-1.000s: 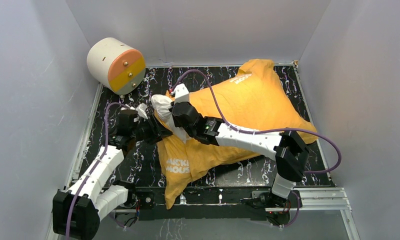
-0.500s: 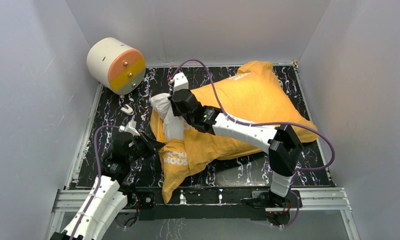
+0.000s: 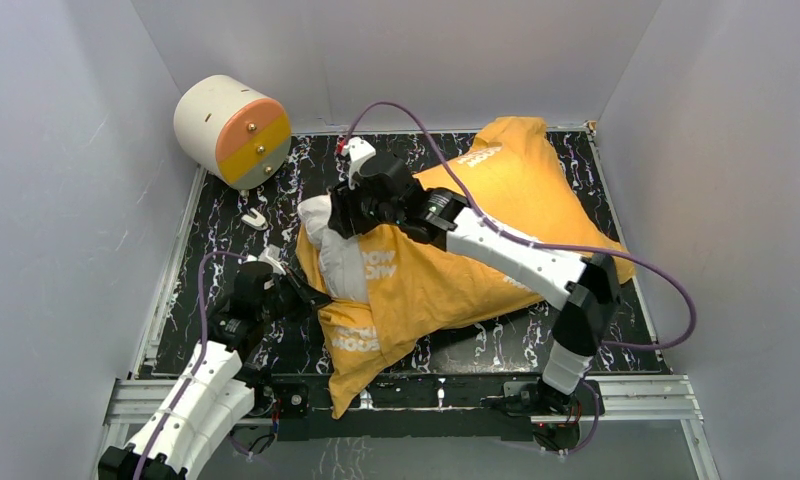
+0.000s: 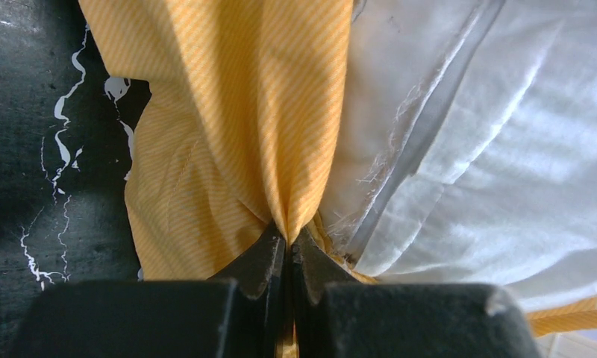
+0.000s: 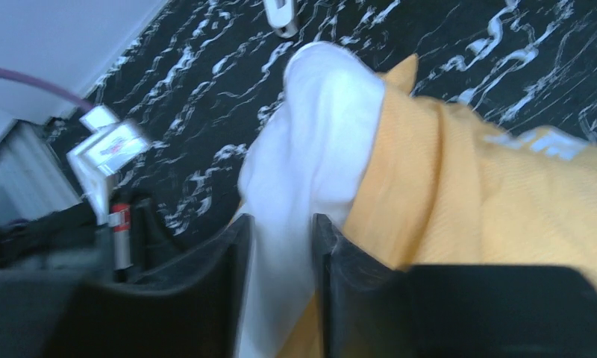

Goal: Remove the pillowcase from the pillow
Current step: Remove the pillow from the pillowcase.

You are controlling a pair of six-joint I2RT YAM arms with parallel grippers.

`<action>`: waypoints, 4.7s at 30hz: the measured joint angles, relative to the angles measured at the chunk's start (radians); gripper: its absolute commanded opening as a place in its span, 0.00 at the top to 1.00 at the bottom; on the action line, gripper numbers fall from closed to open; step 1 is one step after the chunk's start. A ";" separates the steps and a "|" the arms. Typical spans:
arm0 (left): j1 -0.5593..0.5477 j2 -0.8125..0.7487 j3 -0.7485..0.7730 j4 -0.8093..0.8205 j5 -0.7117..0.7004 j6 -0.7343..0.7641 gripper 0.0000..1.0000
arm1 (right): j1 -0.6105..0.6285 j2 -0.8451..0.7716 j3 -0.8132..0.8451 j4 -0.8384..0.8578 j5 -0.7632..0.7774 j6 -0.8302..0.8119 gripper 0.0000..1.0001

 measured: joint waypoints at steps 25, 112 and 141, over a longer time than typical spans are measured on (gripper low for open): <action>0.000 0.047 0.029 -0.015 0.008 0.037 1.00 | 0.487 -0.082 -0.278 -0.492 1.021 0.712 0.88; -0.018 -0.056 0.044 -0.116 0.134 0.051 1.00 | 0.439 -0.354 -0.575 0.196 0.622 0.203 0.03; -0.017 -0.076 0.046 -0.040 0.075 0.016 1.00 | 0.158 0.150 -0.104 0.032 0.631 0.200 1.00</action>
